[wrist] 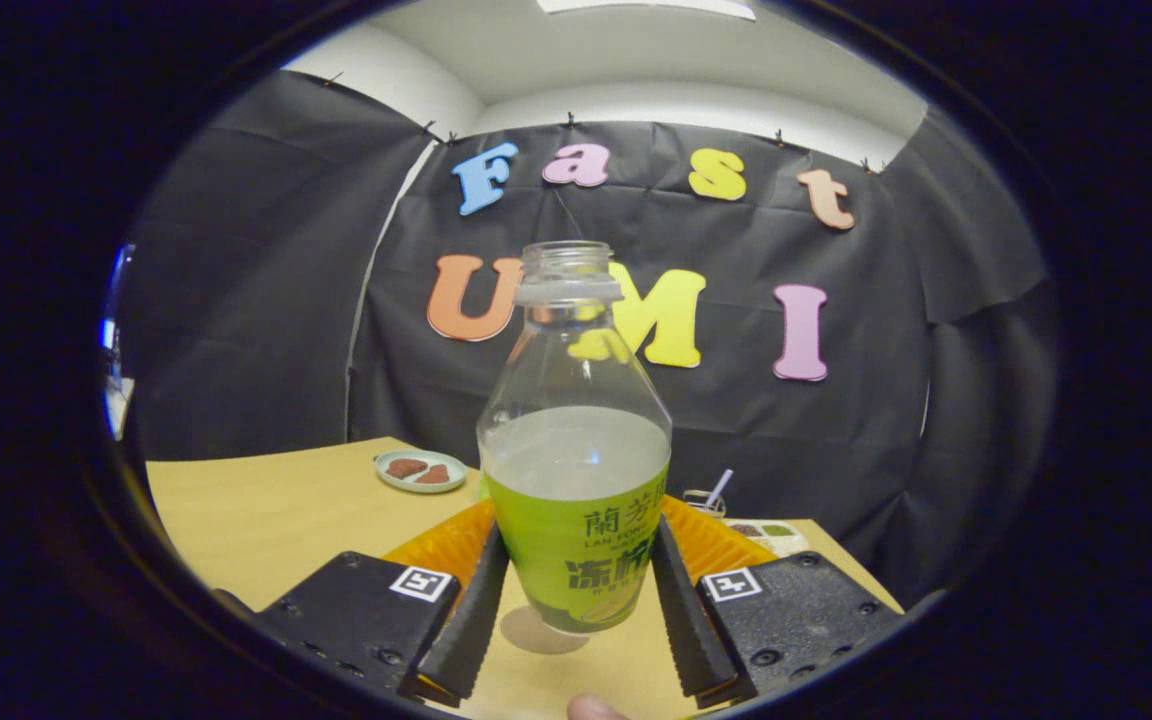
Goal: Take the bottle from table, then pour the juice into the cup, finally place the bottle on the coaster
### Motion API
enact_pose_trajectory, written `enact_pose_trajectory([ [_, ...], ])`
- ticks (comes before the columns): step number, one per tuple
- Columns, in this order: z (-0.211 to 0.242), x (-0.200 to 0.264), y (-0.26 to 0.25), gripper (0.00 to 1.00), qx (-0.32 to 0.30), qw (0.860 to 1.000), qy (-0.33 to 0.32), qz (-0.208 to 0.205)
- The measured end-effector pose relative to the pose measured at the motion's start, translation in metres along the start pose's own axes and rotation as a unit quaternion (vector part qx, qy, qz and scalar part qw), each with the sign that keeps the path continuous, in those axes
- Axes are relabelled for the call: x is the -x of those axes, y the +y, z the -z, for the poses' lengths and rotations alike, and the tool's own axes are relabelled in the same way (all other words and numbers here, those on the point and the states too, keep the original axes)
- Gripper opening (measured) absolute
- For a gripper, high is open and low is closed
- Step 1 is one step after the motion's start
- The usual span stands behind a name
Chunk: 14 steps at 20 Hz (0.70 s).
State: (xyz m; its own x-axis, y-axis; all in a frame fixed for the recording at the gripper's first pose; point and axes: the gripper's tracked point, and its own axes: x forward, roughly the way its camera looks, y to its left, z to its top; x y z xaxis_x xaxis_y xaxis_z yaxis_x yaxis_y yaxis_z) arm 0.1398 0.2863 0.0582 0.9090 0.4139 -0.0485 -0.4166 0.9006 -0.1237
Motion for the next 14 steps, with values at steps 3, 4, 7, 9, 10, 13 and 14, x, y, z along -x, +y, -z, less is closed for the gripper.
enact_pose_trajectory([
  [3,0.019,-0.030,0.007,0.77,-0.037,0.999,0.022,-0.022],
  [4,0.029,-0.039,0.007,0.77,-0.046,0.998,0.032,-0.024],
  [7,0.057,-0.065,0.004,0.77,-0.069,0.996,0.060,-0.024],
  [9,0.077,-0.080,-0.002,0.77,-0.072,0.994,0.080,-0.015],
  [10,0.089,-0.083,-0.002,0.77,-0.076,0.993,0.090,-0.013],
  [13,0.109,-0.092,-0.001,0.77,-0.057,0.993,0.105,-0.011],
  [14,0.114,-0.093,0.001,0.78,-0.050,0.993,0.106,-0.013],
])
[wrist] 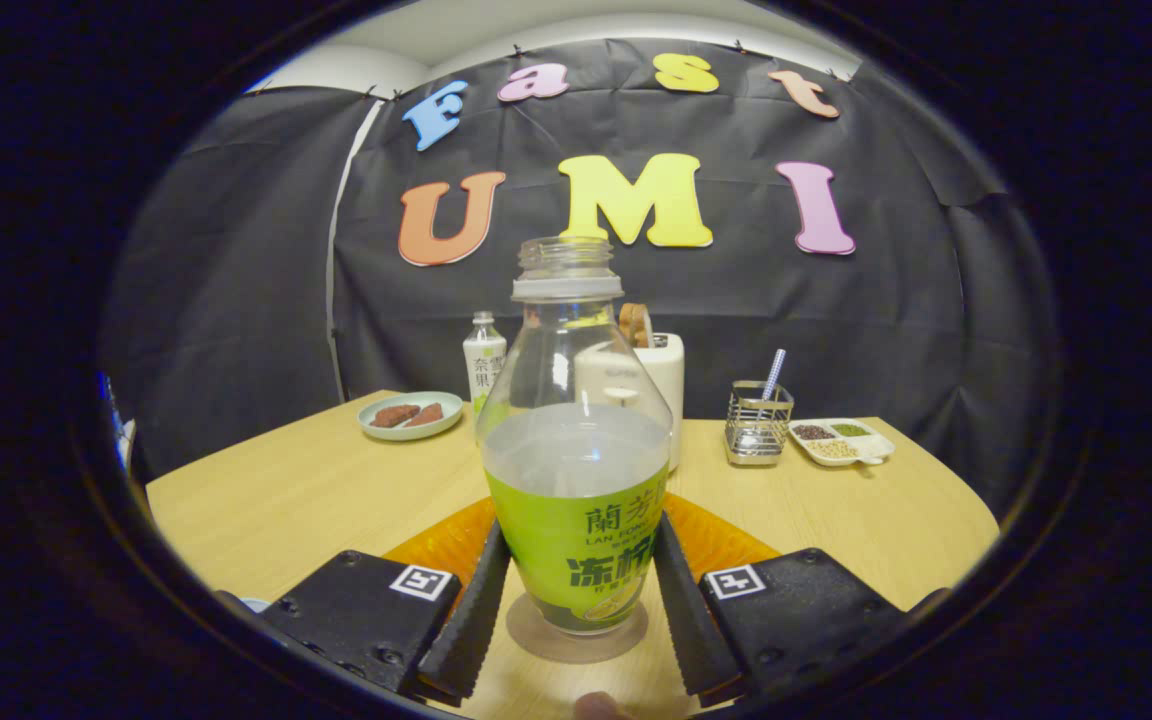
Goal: Take the bottle from table, then pour the juice into the cup, finally place the bottle on the coaster
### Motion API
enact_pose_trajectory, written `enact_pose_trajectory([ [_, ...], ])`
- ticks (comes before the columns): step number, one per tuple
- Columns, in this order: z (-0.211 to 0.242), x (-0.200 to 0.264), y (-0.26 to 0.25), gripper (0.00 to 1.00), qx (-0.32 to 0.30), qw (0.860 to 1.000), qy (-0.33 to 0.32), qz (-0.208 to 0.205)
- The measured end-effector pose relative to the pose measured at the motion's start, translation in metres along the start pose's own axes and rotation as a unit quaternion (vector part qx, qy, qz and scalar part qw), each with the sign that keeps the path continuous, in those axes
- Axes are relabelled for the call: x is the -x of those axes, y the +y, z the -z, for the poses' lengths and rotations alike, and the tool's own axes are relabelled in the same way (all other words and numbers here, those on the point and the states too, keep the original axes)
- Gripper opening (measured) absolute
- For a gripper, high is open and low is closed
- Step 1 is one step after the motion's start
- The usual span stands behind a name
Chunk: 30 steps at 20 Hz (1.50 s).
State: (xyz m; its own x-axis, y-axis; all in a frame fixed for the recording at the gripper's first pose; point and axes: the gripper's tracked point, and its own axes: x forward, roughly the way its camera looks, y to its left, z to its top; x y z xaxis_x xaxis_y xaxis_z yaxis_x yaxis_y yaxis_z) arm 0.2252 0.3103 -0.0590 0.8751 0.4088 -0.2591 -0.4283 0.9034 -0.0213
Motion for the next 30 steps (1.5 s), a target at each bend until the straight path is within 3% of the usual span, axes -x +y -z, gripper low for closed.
enact_pose_trajectory([
  [13,0.022,-0.009,0.001,0.83,0.013,1.000,0.001,0.000],
  [16,0.020,-0.006,0.002,1.00,0.011,1.000,0.002,-0.003],
  [19,0.016,0.002,0.002,1.00,0.008,1.000,-0.003,0.002],
  [26,0.003,0.060,-0.007,1.00,-0.008,0.999,-0.034,0.021],
  [30,-0.014,0.112,-0.019,1.00,0.005,0.996,-0.069,0.054],
])
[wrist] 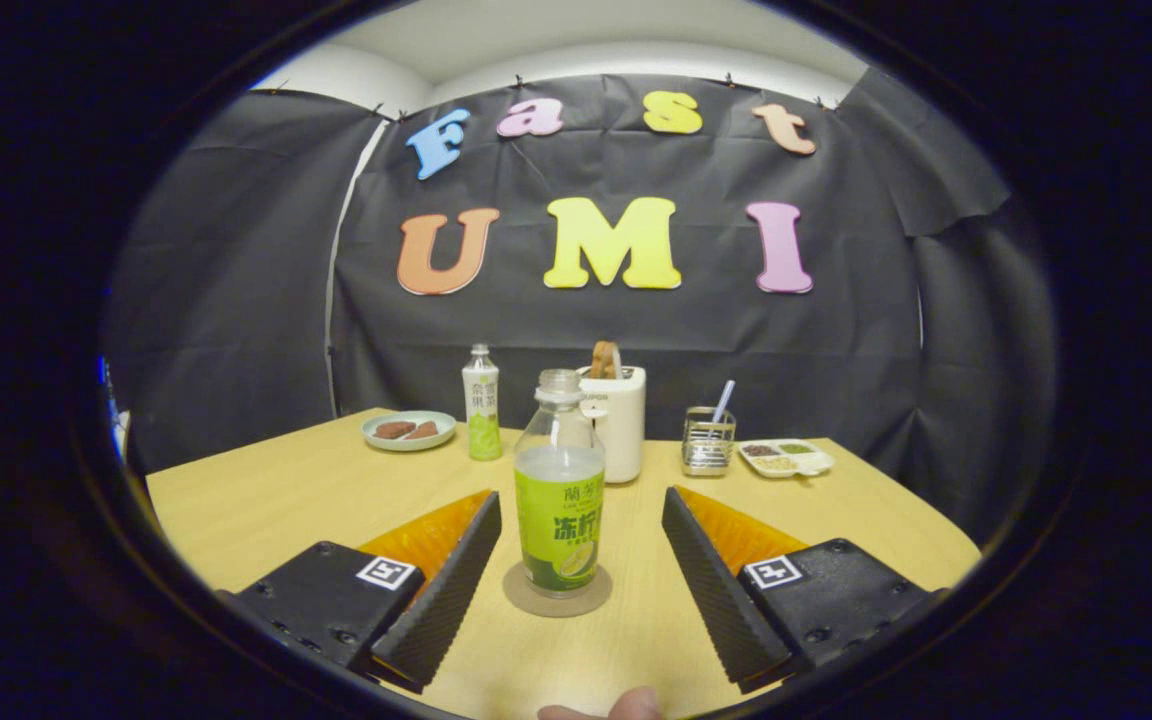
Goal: Take the bottle from table, then pour the juice into the cup, finally place the bottle on the coaster
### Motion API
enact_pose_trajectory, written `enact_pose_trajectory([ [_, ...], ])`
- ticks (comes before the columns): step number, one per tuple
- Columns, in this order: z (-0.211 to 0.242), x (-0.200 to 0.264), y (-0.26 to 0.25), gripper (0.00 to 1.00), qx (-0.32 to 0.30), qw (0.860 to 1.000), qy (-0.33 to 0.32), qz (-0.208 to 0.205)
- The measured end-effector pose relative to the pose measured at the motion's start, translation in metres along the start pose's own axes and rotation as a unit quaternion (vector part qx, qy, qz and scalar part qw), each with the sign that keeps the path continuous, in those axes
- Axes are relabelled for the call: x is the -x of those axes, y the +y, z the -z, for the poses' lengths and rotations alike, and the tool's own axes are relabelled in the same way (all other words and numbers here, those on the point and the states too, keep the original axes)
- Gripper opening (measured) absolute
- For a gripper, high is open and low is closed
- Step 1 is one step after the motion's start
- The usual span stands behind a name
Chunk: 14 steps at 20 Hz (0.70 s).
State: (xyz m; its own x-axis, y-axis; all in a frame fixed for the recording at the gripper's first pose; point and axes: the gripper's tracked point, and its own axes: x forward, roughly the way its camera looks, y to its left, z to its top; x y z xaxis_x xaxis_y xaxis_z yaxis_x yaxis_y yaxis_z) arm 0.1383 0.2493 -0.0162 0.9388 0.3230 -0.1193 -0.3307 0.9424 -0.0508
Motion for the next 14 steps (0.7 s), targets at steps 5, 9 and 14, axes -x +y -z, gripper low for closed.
enact_pose_trajectory([
  [5,-0.022,0.052,-0.009,1.00,-0.013,0.999,-0.029,0.032],
  [9,-0.030,0.085,-0.011,1.00,-0.013,0.997,-0.045,0.058],
  [14,-0.028,0.112,0.000,1.00,-0.016,0.996,-0.058,0.059],
])
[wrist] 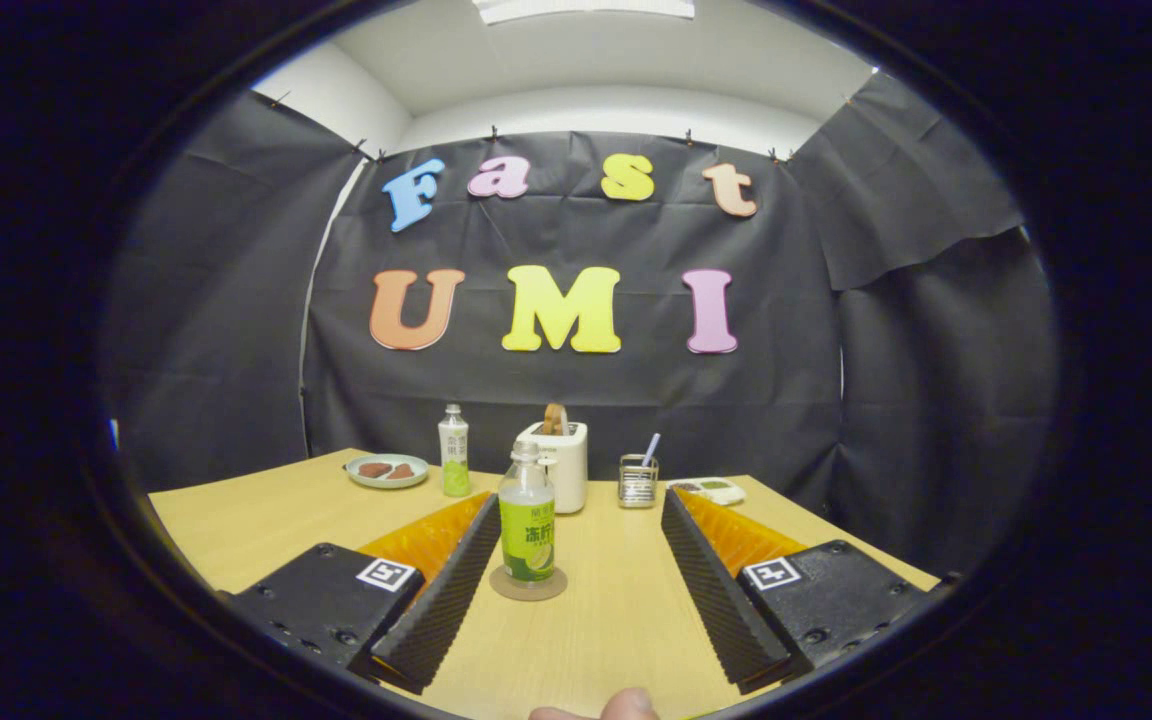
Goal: Take the bottle from table, then pour the juice into the cup, finally place the bottle on the coaster
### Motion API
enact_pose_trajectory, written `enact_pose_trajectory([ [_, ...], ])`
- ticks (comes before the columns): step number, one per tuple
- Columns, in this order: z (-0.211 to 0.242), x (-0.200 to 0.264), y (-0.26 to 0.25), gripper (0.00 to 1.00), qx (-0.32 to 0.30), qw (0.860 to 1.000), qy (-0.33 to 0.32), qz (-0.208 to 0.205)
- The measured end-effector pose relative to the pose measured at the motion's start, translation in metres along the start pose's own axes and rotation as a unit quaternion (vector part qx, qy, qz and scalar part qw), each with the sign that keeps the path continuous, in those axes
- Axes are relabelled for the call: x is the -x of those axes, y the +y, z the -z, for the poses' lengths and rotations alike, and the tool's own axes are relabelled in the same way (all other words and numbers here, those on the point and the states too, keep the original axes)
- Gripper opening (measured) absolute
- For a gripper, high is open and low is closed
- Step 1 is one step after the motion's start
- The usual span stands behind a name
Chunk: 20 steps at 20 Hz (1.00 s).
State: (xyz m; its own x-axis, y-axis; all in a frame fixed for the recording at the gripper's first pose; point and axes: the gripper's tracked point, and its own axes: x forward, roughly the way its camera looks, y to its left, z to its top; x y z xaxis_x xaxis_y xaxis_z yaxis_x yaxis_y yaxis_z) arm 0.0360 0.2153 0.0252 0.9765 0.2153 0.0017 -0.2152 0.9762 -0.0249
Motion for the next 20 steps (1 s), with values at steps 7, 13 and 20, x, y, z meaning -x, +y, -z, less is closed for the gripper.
enact_pose_trajectory([
  [7,0.004,0.023,0.006,1.00,-0.014,1.000,-0.018,0.005],
  [13,0.048,0.041,0.044,1.00,-0.026,1.000,0.003,-0.015],
  [20,0.049,0.044,0.052,1.00,-0.032,0.999,-0.010,-0.007],
])
